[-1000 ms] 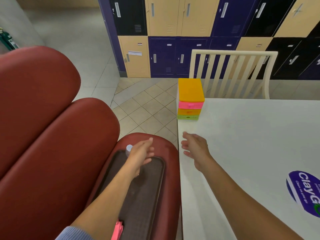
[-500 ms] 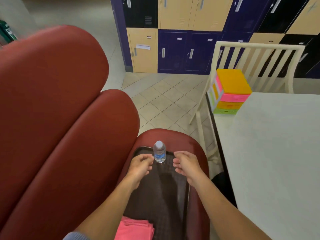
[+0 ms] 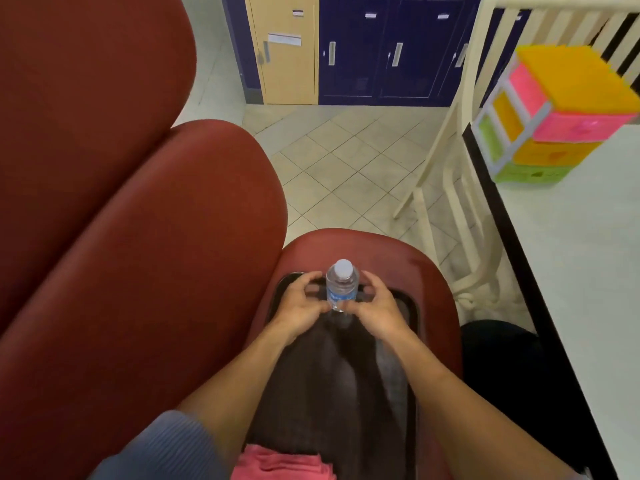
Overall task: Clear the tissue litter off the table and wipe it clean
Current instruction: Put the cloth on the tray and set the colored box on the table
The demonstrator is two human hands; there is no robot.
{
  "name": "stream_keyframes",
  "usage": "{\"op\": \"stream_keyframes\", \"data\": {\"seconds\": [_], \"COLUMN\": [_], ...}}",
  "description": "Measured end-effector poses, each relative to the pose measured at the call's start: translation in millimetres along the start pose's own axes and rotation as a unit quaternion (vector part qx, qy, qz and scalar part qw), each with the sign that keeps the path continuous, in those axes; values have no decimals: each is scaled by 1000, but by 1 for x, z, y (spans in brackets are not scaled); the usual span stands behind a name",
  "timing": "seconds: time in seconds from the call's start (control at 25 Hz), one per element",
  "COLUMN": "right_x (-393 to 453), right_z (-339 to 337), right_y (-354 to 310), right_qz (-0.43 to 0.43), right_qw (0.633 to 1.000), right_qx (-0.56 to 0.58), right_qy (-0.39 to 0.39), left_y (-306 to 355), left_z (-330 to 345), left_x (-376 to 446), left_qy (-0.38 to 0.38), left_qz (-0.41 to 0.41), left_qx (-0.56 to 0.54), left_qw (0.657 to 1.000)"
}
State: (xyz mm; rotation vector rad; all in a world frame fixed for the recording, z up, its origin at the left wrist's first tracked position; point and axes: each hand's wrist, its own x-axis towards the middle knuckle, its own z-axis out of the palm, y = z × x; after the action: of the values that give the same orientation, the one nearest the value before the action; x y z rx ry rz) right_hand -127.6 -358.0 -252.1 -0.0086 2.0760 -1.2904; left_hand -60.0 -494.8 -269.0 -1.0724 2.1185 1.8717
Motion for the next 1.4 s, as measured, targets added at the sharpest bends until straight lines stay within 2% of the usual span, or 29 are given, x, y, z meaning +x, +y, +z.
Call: {"op": "stream_keyframes", "data": {"seconds": [0.2, 0.36, 0.56, 0.8, 0.96, 1.16, 1.4], "right_x": [16, 6, -32, -104, -136, -147, -132], "right_z": [9, 1, -30, -109, -175, -261, -329], "right_y": [12, 6, -29, -76, -93, -89, -65], "right_qz": [-70, -65, -89, -138, -166, -166, -164], "right_qw": [996, 994, 989, 980, 979, 979, 975], "right_qx": [51, 81, 115, 132, 115, 114, 134], "right_qy": [-36, -38, -38, -55, -22, 24, 62], "left_y": [-17, -10, 34, 119, 170, 221, 245], "left_z": [8, 11, 11, 45, 87, 160, 235], "left_x": [23, 15, -26, -103, -135, -145, -129], "left_qy": [-67, -69, -49, -41, -48, -71, -103], "left_qz": [69, 89, 122, 203, 222, 250, 269], "left_qx": [-5, 1, -4, -20, -23, 7, 16], "left_qw": [995, 994, 991, 978, 974, 966, 958]}}
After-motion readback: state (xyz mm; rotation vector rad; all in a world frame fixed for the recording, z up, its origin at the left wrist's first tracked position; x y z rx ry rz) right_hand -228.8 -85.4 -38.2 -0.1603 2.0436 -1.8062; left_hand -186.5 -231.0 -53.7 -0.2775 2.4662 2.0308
